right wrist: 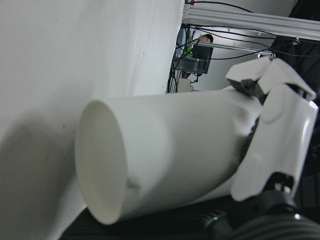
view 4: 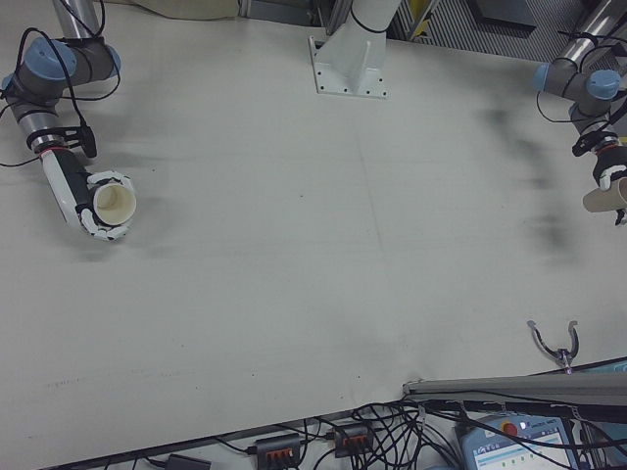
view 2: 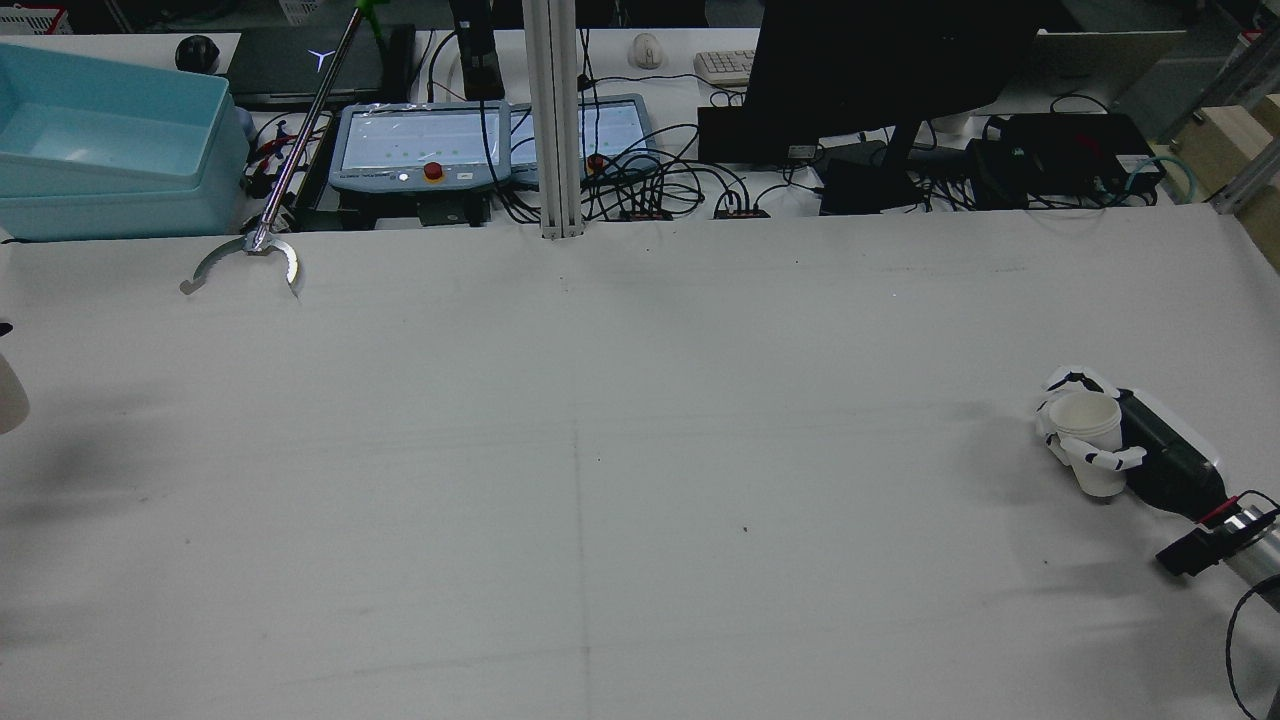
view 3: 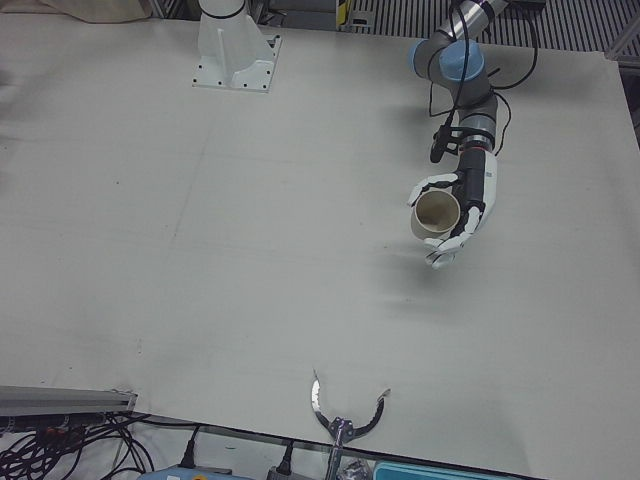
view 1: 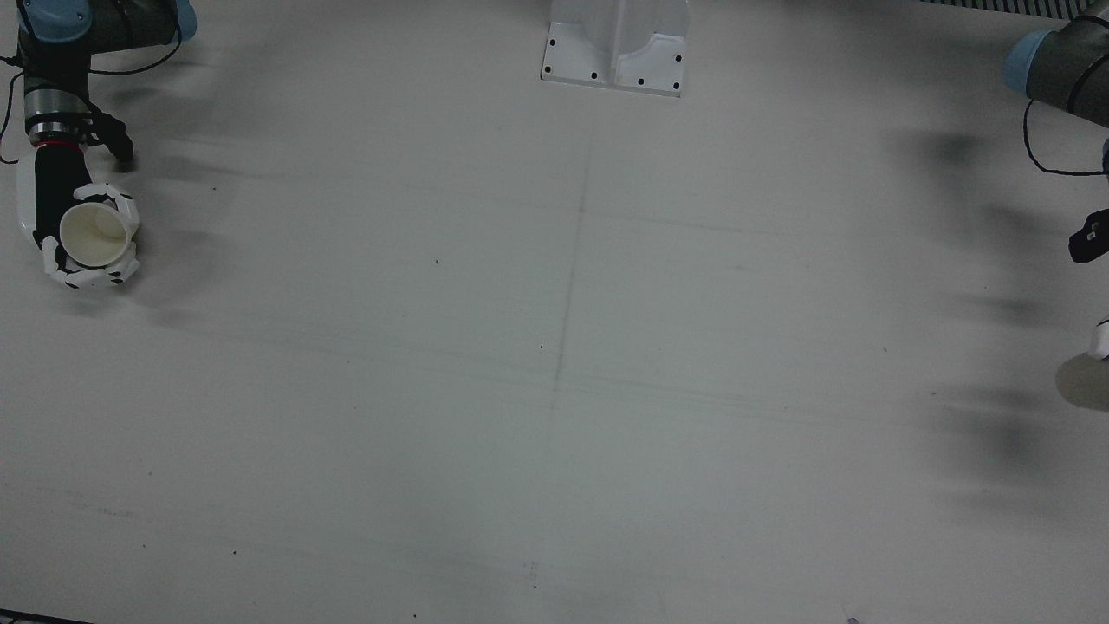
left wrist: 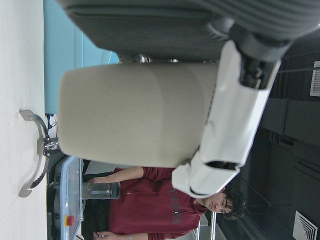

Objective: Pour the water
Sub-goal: 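Lift the white cup with the right hand and raise it high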

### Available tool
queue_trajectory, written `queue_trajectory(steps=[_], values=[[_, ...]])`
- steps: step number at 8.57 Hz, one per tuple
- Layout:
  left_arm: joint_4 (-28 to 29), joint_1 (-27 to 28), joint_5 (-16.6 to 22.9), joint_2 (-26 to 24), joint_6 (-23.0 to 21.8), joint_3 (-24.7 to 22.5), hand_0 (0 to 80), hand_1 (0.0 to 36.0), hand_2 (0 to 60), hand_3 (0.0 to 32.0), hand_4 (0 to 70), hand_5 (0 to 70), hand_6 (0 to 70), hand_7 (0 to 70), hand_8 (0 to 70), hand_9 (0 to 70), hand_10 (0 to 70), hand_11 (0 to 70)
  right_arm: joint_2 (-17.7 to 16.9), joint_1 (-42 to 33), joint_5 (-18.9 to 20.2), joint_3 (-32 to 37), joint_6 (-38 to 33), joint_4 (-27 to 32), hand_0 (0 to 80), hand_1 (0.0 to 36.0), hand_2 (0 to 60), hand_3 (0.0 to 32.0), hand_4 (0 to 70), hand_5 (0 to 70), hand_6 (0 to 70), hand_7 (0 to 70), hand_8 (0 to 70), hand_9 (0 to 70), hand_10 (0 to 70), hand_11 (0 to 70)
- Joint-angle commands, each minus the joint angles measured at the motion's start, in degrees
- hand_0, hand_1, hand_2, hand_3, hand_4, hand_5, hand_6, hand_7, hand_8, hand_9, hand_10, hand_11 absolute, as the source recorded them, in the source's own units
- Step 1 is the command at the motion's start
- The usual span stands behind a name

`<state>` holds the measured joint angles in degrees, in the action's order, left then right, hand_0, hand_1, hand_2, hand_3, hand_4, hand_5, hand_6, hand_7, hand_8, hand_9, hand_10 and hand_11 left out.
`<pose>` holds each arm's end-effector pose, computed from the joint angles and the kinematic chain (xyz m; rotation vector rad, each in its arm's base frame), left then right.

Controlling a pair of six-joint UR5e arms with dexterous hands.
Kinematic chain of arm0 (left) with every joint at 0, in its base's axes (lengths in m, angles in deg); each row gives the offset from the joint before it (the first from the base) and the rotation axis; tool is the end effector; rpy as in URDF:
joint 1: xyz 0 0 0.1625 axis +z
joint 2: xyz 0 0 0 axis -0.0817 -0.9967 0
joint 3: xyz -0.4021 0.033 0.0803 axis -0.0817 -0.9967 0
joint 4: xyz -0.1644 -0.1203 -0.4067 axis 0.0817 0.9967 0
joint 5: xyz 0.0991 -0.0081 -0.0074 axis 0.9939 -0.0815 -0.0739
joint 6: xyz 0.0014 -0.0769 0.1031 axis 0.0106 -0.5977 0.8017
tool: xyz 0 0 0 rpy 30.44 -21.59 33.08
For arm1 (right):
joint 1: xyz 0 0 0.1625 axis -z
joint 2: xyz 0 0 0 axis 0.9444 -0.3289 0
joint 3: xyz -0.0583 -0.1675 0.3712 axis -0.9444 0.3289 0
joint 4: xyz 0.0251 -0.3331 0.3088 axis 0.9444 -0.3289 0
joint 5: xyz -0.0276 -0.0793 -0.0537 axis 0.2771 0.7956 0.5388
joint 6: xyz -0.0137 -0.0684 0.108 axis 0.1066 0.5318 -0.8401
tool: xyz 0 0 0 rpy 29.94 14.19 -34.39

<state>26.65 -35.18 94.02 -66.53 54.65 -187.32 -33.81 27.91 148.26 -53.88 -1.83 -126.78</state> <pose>0.1994 -0.4675 0.6049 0.0262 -2.3820 2.0160 -0.2144 -0.4620 0.8192 -0.1529 -2.2503 1.7019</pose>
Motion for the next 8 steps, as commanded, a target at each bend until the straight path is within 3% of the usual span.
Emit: queue_trajectory(steps=[1, 3, 5, 6, 8], values=[[0.05, -0.04, 0.0, 0.0, 0.0, -0.24, 80.0, 36.0, 60.0, 0.0, 14.3, 22.1, 18.6, 40.3, 12.4, 21.1, 13.5, 24.2, 0.0, -0.09, -1.43, -2.12, -2.41, -0.46, 51.7, 33.1, 60.0, 0.0, 2.5, 53.7, 56.3, 63.7, 40.9, 53.6, 60.6, 70.0], [0.13, -0.47, 0.08, 0.0, -0.09, -0.42, 80.0, 36.0, 60.0, 0.0, 14.4, 22.3, 18.5, 40.1, 12.3, 20.9, 13.2, 23.8, -0.78, -1.92, -1.69, -6.33, -2.52, -1.6, 52.3, 36.0, 60.0, 0.0, 3.3, 59.7, 60.6, 70.0, 43.7, 57.6, 63.7, 70.0], [0.13, -0.91, 0.08, -0.08, -0.61, -0.6, 80.0, 36.0, 60.0, 0.0, 14.7, 22.7, 18.6, 40.4, 12.3, 20.9, 13.1, 23.7, -0.96, -9.54, 1.36, -13.52, -2.17, -13.57, 54.3, 36.0, 60.0, 0.0, 3.5, 68.0, 64.4, 70.0, 44.9, 59.1, 63.3, 70.0], [0.13, -1.35, 0.17, -0.08, -0.79, -0.94, 80.0, 36.0, 60.0, 0.0, 15.1, 23.3, 18.8, 40.7, 12.2, 20.8, 12.9, 23.4, -0.53, -15.93, 7.21, -15.12, -0.42, -17.21, 56.6, 36.0, 60.0, 0.0, 4.6, 68.7, 63.6, 70.0, 43.4, 57.0, 60.5, 70.0], [-1.87, -3.54, 2.0, -0.08, -0.79, -3.48, 80.0, 36.0, 60.0, 0.0, 15.6, 24.3, 19.3, 41.4, 12.4, 21.1, 12.7, 23.3, 2.36, -29.91, 19.35, -15.32, 6.34, -21.26, 56.1, 36.0, 60.0, 0.0, 2.0, 62.3, 58.0, 68.5, 40.5, 53.1, 58.3, 70.0]])
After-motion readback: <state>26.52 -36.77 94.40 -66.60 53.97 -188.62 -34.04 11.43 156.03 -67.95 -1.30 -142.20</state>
